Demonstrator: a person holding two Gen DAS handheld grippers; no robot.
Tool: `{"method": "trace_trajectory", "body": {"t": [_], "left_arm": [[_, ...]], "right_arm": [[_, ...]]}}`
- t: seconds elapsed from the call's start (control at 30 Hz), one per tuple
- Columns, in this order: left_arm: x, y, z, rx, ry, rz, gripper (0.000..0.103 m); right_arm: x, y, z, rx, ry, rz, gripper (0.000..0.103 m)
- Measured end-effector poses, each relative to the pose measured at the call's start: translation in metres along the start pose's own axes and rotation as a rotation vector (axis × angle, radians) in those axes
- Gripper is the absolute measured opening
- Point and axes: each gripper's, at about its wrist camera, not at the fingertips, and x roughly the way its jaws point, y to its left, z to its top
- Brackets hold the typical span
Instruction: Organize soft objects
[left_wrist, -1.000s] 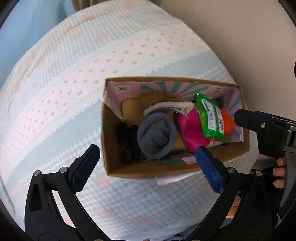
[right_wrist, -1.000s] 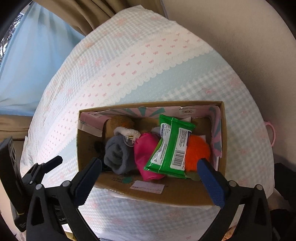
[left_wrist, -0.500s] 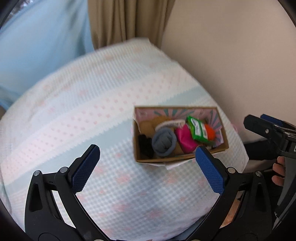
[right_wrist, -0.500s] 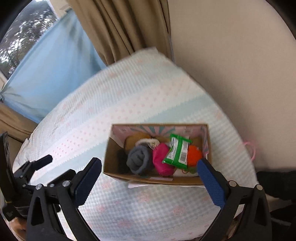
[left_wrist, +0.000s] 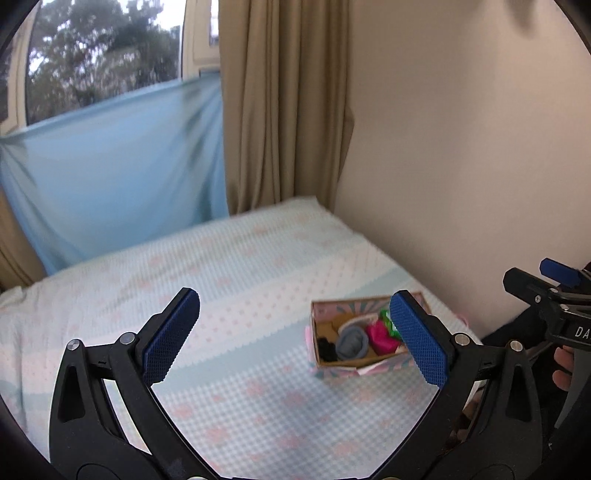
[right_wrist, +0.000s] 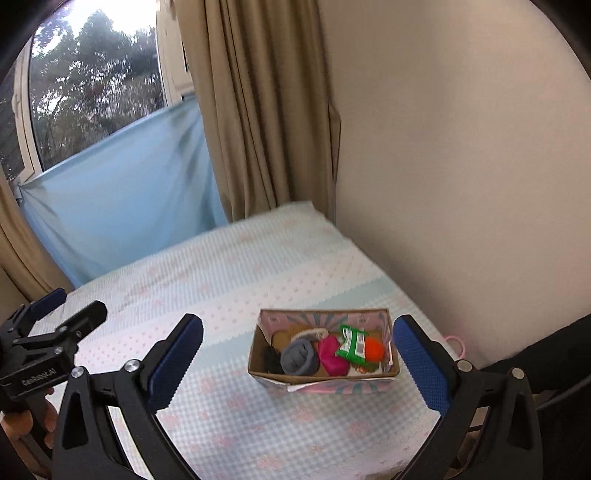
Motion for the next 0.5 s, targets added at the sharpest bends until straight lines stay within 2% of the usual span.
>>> {"method": "trace_trajectory", "body": {"t": [0.2, 0.5], "left_arm": [[-0.048, 0.006, 0.002, 0.032, -0.116, -0.006, 0.103], [-0.08, 0.005, -0.002, 0.053, -0.179, -0.014, 0.103]], "right_arm": [[-0.041, 0.019, -0.006, -0.003, -0.103, -0.065, 0.103], [-0.062, 0.026, -0.011, 0.005, -0.178, -0.086, 0.103]]}}
